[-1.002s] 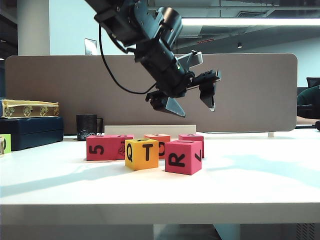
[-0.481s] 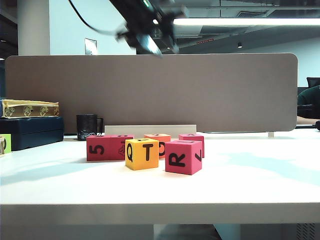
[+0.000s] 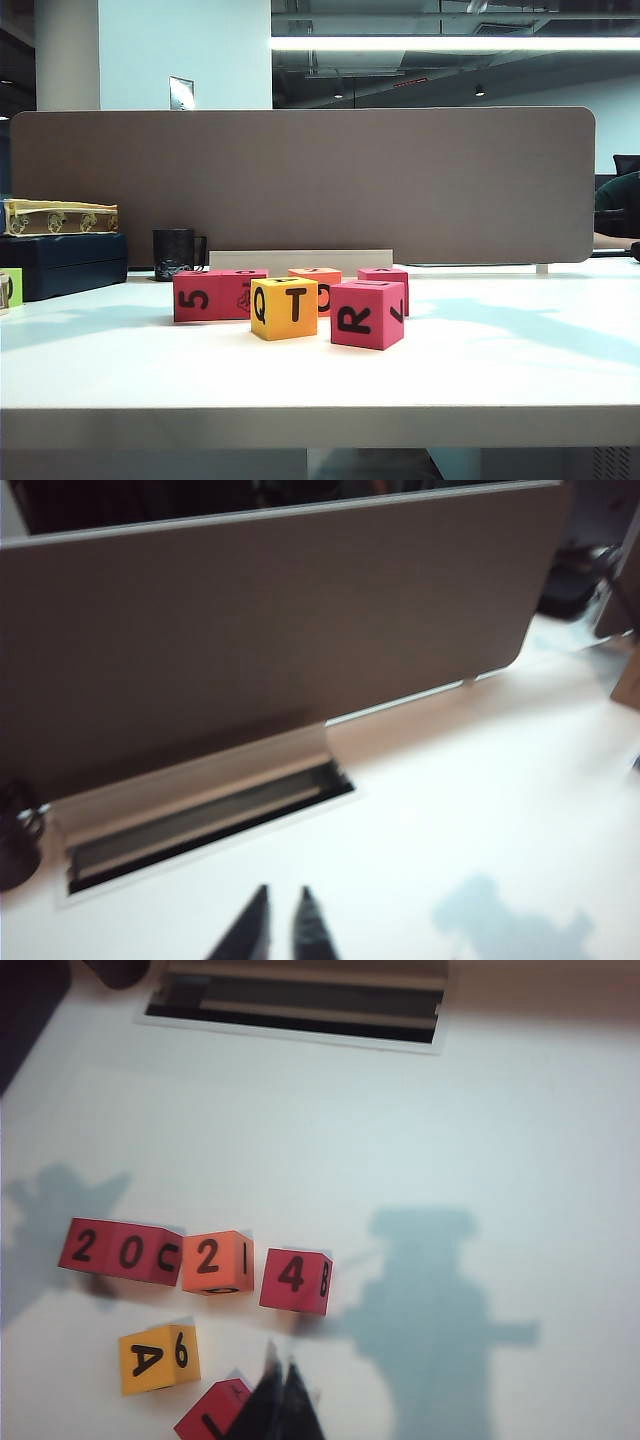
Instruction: Select the appropriate blocks from the scattered letter blocks on the table and arrange them in a row to spell out "2024".
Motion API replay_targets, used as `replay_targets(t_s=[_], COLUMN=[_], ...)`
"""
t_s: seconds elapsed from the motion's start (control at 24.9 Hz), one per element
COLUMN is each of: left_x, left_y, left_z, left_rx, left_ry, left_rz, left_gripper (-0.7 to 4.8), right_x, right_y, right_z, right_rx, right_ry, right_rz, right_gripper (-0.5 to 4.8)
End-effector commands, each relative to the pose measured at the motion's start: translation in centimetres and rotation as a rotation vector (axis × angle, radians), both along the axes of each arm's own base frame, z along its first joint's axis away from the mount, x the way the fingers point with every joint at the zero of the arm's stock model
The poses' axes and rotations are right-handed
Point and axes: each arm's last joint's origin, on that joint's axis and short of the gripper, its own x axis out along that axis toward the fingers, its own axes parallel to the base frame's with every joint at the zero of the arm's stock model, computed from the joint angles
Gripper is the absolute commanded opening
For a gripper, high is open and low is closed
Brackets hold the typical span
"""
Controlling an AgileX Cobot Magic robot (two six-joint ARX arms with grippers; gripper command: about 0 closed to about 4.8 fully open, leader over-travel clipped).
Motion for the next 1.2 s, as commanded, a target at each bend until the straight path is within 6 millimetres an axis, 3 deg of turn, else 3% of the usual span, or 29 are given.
replay_targets(t_s=[0.04, 0.36, 0.72, 0.96, 1.2], left_x=[-0.9, -0.8, 0.7, 2.5, 3.3], left_y=[0.7, 2.1, 4.6, 4.8, 4.6], left_z=[0.2, -0.4, -1.5, -4.0, -5.1], left_rx=[0.039, 0.095, 0.136, 0.195, 0.232], left_ry=[0.022, 0.093, 0.154, 0.275, 0.31], left_rz=[0.001, 0.037, 0.185, 0.201, 0.188], left_gripper=[0.11, -0.06, -0.06, -0.06, -0.06], right_x=[1.6, 5.3, 8.9, 10.9, 12.4], right_y=[0.4, 1.6, 2.7, 3.5, 4.3], right_z=[-1.2, -5.5, -10.3, -14.2, -18.0], right_rx=[-0.004, -0.023, -0.043, -0.062, -0.047], right_ry=[0.015, 0.114, 0.195, 0.272, 0.362], right_rz=[0.004, 0.013, 0.018, 0.024, 0.053], right_gripper=[-0.01, -0.01, -0.01, -0.01, -0.01])
